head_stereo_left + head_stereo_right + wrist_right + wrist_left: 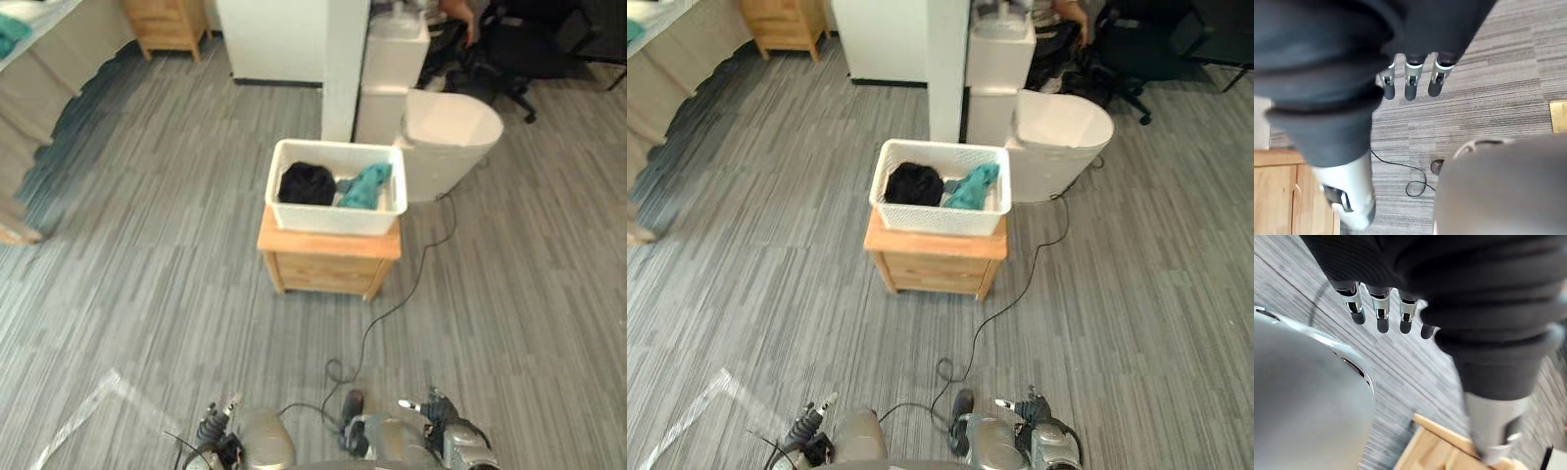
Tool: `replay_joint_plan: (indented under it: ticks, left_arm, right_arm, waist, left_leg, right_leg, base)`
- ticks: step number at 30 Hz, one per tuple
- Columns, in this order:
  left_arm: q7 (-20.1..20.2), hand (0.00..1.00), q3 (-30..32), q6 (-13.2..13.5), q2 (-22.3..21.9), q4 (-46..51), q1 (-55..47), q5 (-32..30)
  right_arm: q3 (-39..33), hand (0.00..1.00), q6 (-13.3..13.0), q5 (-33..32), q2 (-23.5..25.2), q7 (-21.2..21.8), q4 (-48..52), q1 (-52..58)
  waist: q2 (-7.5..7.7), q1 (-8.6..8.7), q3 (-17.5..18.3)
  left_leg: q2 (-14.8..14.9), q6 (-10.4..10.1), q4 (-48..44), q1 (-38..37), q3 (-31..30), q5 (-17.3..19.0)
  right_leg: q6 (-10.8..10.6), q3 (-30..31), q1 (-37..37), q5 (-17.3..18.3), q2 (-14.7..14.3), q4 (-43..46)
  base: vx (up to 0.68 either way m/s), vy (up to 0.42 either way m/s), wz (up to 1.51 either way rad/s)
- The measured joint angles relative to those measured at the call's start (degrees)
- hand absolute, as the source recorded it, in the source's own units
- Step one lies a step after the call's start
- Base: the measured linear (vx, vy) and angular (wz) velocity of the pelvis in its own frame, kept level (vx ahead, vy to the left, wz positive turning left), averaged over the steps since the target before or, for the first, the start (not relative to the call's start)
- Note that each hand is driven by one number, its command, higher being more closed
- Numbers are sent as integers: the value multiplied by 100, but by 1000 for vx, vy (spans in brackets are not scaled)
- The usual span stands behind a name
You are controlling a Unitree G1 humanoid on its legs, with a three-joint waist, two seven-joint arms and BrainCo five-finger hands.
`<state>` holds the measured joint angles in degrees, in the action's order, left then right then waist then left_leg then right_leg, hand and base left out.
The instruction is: Pick up the laundry basket with both hands and put the clothes into the washing machine.
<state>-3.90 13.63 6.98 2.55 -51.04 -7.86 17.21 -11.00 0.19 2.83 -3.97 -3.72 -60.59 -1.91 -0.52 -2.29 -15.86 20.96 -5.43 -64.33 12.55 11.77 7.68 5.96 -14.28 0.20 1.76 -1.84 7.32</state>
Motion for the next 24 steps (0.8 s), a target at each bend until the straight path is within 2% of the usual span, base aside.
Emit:
replay_joint_plan:
  ticks: [2, 4, 5, 6, 7, 8, 9, 10, 11, 12, 13, 14, 15, 16, 17, 18, 20, 22, 23, 24]
  left_arm:
    - [1, 0, 1, 22, 9, 128, 3, 3]
    - [10, 0, -25, 25, -63, 194, 15, 1]
    - [8, 0, -26, 24, -142, 198, 20, 1]
    - [9, 0, -28, 21, -148, 195, 21, 3]
    - [7, 0, -34, 17, -163, 167, 8, 2]
    - [3, 0, -53, 12, -182, 52, -33, 2]
    - [1, 0, -50, 11, -173, -45, -74, 9]
    - [-15, 0, -20, 12, -83, -78, -85, 6]
    - [-13, 0, -39, 14, 77, -92, -82, -1]
    - [-4, 0, -68, 11, 173, -141, -51, -4]
    - [-5, 0, -62, -1, 228, -158, -43, -12]
    - [-5, 0, -48, -12, 223, -215, -47, -12]
    - [-10, 0, -33, -18, 217, -310, -67, -19]
    - [-10, 0, -33, -26, 220, -327, -102, -36]
    - [-15, 0, -44, -29, 217, -325, -170, -95]
    - [-25, 0, -47, -28, 218, -320, -181, -134]
    - [-142, 0, 4, -19, 286, -232, -188, -214]
    - [-238, 0, 81, -23, 277, -97, -197, -200]
    - [-284, 0, 256, -29, 277, 85, -212, -183]
    - [-378, 0, 515, -38, 222, 405, -225, -132]
  right_arm:
    - [-42, 0, 4, -2, -5, -10, 8, 86]
    - [-123, 0, 2, -4, 11, -7, 40, 124]
    - [-148, 0, 2, -4, -6, -8, 79, 171]
    - [-164, 0, 1, -21, -6, -9, 99, 203]
    - [-164, 0, -4, -26, -31, -12, 154, 270]
    - [-142, 0, -5, -28, -92, -12, 186, 347]
    - [-124, 0, -11, -27, -121, -12, 192, 371]
    - [-17, 0, -13, -16, 9, -20, 206, 372]
    - [64, 0, -23, -4, 121, -3, 266, 395]
    - [92, 0, -40, -2, 207, 3, 309, 388]
    - [105, 0, -44, -2, 247, 2, 332, 372]
    - [164, 0, -49, 0, 265, -2, 398, 358]
    - [200, 0, -51, -1, 265, -9, 508, 347]
    - [216, 0, -61, -1, 276, -11, 588, 349]
    - [308, 0, -89, -1, 296, -46, 798, 338]
    - [328, 0, -95, -1, 310, -67, 894, 356]
    - [415, 0, -86, -4, 334, -172, 1368, 362]
    - [382, 0, -85, -7, 339, -295, 2116, 412]
    - [353, 0, -98, -5, 345, -408, 2692, 520]
    - [298, 0, -108, 0, 366, -488, 3236, 633]
  waist:
    - [69, -4, -23]
    - [72, 13, 3]
    - [-2, 10, 47]
    - [-24, 12, 61]
    - [-73, 1, 89]
    - [-162, -20, 177]
    - [-234, -28, 256]
    - [42, -15, 341]
    - [232, -11, 431]
    - [352, -14, 471]
    - [397, -22, 471]
    - [403, -30, 467]
    - [346, -76, 432]
    - [321, -97, 417]
    - [287, -110, 400]
    - [283, -105, 408]
    - [260, -32, 398]
    - [316, 18, 435]
    - [299, 37, 424]
    - [519, 46, 504]
  left_leg:
    - [-82, -74, 1023, 204, 145, 107]
    - [-365, -119, 2975, 259, 79, 75]
    - [-563, -286, 4183, 255, -70, -79]
    - [-663, -403, 4690, 236, -155, -175]
    - [-821, -366, 5462, 175, -375, -460]
    - [-918, -263, 5747, 137, -484, -688]
    - [-956, -84, 5720, 73, -596, -1314]
    - [-1168, 89, 5662, 49, -471, -1413]
    - [-1323, 181, 5683, 51, -366, -1281]
    - [-1426, 254, 5630, 58, -264, -1173]
    - [-1467, 294, 5539, 58, -188, -1067]
    - [-1512, 376, 5298, 27, -44, -787]
    - [-1500, 458, 5197, -150, 144, -528]
    - [-1499, 478, 5231, -290, 262, -461]
    - [-1521, 563, 5403, -611, 480, -369]
    - [-1531, 576, 5486, -704, 535, -361]
    - [-1536, 575, 5749, -882, 626, -361]
    - [-1514, 528, 5833, -909, 632, -390]
    - [-1523, 467, 5796, -928, 649, -423]
    - [-1620, 424, 5733, -932, 599, -390]
  right_leg:
    - [-55, 155, 394, 17, 6, -289]
    - [-258, 304, 650, 141, 85, -554]
    - [-357, 400, 702, 203, 115, -609]
    - [-419, 429, 762, 242, 132, -651]
    - [-563, 505, 865, 339, 166, -670]
    - [-747, 578, 936, 479, 160, -663]
    - [-868, 695, 1014, 592, 198, -622]
    - [-1023, 789, 997, 738, 439, -526]
    - [-1112, 808, 899, 807, 639, -404]
    - [-1154, 831, 821, 832, 786, -272]
    - [-1161, 844, 783, 829, 855, -169]
    - [-1206, 904, 673, 843, 955, 173]
    - [-1219, 1032, 445, 851, 1049, 827]
    - [-1249, 1057, 286, 833, 1107, 1217]
    - [-1353, 1002, -96, 862, 1293, 1982]
    - [-1417, 903, -196, 929, 1332, 2075]
    - [-1415, 389, -523, 987, 1433, 1862]
    - [-1402, 170, -771, 948, 1464, 1388]
    - [-1368, 177, -810, 710, 1444, 828]
    - [-1374, 262, -795, 95, 1469, 341]
  base:
    - [439, -76, -68]
    - [415, 77, -58]
    - [286, 114, -40]
    - [343, 214, -37]
    - [338, 270, -34]
    - [409, 336, -47]
    - [329, 321, -45]
    - [331, 285, -32]
    - [333, 259, -24]
    - [331, 203, -21]
    - [246, 149, -35]
    - [292, 233, -61]
    - [169, 163, -74]
    - [212, 251, -94]
    - [150, 191, -67]
    - [180, 217, -60]
    - [160, 92, -26]
    - [186, 7, -3]
    - [276, -87, 22]
    - [236, -82, 27]
